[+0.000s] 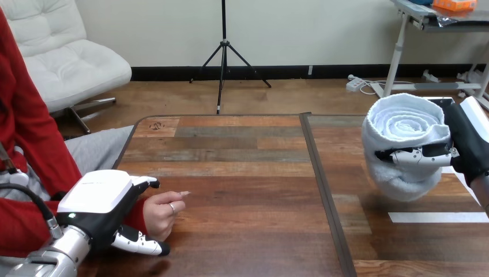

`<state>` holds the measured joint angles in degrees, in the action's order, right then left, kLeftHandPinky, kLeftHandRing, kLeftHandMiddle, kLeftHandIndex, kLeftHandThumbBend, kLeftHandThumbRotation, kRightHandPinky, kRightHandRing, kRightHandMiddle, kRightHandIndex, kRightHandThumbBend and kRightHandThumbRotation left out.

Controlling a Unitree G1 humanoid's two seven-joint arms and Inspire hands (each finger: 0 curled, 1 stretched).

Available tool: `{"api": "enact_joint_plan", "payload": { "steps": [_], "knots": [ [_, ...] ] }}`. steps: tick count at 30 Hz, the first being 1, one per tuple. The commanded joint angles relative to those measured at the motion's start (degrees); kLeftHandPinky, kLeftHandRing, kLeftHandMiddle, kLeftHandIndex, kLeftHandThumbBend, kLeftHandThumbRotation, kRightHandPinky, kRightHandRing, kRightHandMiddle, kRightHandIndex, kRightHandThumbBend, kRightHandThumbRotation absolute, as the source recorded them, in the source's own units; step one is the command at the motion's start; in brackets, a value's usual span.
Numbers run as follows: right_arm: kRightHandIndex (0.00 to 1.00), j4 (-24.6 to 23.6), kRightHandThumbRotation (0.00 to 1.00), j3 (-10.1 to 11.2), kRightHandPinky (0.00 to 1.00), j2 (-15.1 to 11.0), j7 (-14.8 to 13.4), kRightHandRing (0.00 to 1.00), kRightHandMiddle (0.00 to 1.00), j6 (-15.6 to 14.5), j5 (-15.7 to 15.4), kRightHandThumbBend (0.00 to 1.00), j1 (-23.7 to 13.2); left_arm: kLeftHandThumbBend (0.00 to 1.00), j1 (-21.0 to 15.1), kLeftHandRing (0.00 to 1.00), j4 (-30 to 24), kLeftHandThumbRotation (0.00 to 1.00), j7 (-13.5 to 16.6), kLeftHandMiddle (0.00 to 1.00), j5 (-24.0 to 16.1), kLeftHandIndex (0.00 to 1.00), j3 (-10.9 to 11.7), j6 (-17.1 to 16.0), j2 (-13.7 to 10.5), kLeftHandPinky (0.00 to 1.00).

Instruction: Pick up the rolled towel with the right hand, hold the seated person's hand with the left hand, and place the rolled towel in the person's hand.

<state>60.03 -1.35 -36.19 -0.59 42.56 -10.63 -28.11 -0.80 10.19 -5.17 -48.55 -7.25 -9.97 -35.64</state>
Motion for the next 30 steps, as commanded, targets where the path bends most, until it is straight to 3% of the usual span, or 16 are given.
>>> {"api": "enact_joint_plan", "payload": {
  "steps": [1, 14, 30],
  "knots": [
    [0.44, -2.4, 0.00, 2.7, 0.37, -0.1, 0.0, 0.41, 0.44, 0.1, 2.1, 0.79, -2.1, 1.00, -4.8, 0.83, 1.3, 0.46, 0.3, 0.84, -0.3, 0.82, -0.7, 0.8, -1.8, 0.81],
    [0.44, -2.3, 0.00, 2.9, 0.35, -0.4, 0.0, 0.39, 0.43, 1.5, 1.9, 0.79, -2.1, 1.00, -6.2, 0.81, 4.2, 0.41, 1.3, 0.82, -0.8, 0.80, -2.1, 1.5, -2.3, 0.79],
    [0.43, -3.0, 0.00, 3.5, 0.35, -0.4, 0.2, 0.40, 0.43, 0.7, 1.7, 0.80, -2.1, 1.00, -6.4, 0.80, 5.0, 0.33, 1.6, 0.80, -1.5, 0.79, -2.8, 2.8, -2.3, 0.78]
  ]
}}
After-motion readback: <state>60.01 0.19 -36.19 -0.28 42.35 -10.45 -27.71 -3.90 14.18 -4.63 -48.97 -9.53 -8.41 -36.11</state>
